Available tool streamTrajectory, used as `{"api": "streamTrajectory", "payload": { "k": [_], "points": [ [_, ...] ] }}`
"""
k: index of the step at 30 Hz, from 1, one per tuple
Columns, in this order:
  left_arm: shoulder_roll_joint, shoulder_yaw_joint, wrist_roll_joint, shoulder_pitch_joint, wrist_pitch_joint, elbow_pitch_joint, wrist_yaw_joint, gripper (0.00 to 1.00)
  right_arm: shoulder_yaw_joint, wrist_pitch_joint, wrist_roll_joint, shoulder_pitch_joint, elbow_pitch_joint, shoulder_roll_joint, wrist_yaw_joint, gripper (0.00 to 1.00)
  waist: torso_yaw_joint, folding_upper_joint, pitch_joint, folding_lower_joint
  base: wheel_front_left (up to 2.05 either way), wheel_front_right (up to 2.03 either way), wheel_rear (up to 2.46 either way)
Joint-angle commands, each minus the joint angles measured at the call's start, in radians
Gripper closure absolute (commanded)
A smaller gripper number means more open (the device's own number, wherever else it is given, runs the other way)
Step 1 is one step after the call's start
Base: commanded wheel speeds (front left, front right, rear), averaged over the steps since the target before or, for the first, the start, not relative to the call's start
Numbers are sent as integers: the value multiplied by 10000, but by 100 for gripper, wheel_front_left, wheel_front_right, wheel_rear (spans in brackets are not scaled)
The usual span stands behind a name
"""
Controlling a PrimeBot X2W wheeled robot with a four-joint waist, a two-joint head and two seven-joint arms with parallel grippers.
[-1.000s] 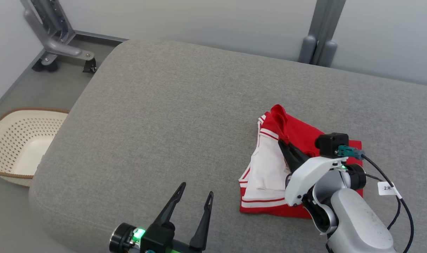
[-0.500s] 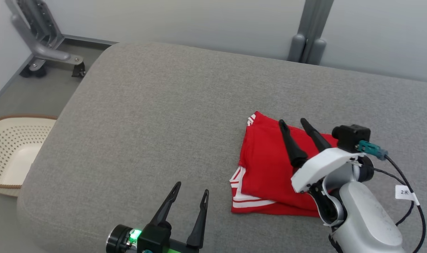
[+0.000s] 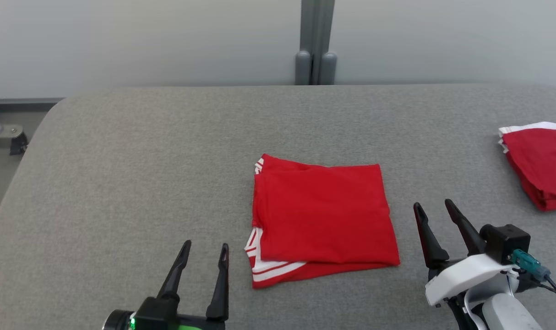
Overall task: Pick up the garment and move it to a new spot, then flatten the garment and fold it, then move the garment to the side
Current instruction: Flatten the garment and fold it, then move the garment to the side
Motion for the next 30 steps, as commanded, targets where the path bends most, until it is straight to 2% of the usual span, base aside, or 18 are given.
{"api": "streamTrajectory", "payload": {
  "k": [1, 6, 10, 19, 23, 30],
  "points": [
    [25, 187, -71, 227, 1, -72, 73, 0, 25, -139, -55, 193, 41, -36, -1, 0, -813, 0, -400, 0, 0, 0, 0],
    [25, 1004, -28, 843, 1, -126, 25, 0, 387, -407, -382, 666, -240, -237, -3, 0, -1248, 0, -720, 0, 0, 0, 0],
    [23, 1386, -85, 1143, 1, -276, -14, 0, 73, -401, -459, 1202, -1092, -17, -1, 0, -1330, 0, -920, 0, 0, 0, 0],
    [23, 1521, -35, 1709, 3, -403, -16, 0, -104, -401, -447, 2445, -1640, 68, -1, 0, -1252, 0, -1496, 0, 0, 0, 0],
    [23, 1550, -5, 1900, 3, -488, 52, 0, -75, -401, -564, 2649, -1644, 4, -1, 0, -1227, 0, -1641, 0, 0, 0, 0],
    [23, 1447, 135, 2263, 3, -606, -108, 0, -175, -402, -661, 2776, -1586, 40, -1, 0, -1065, 0, -1846, 0, 0, 0, 0]
  ]
}}
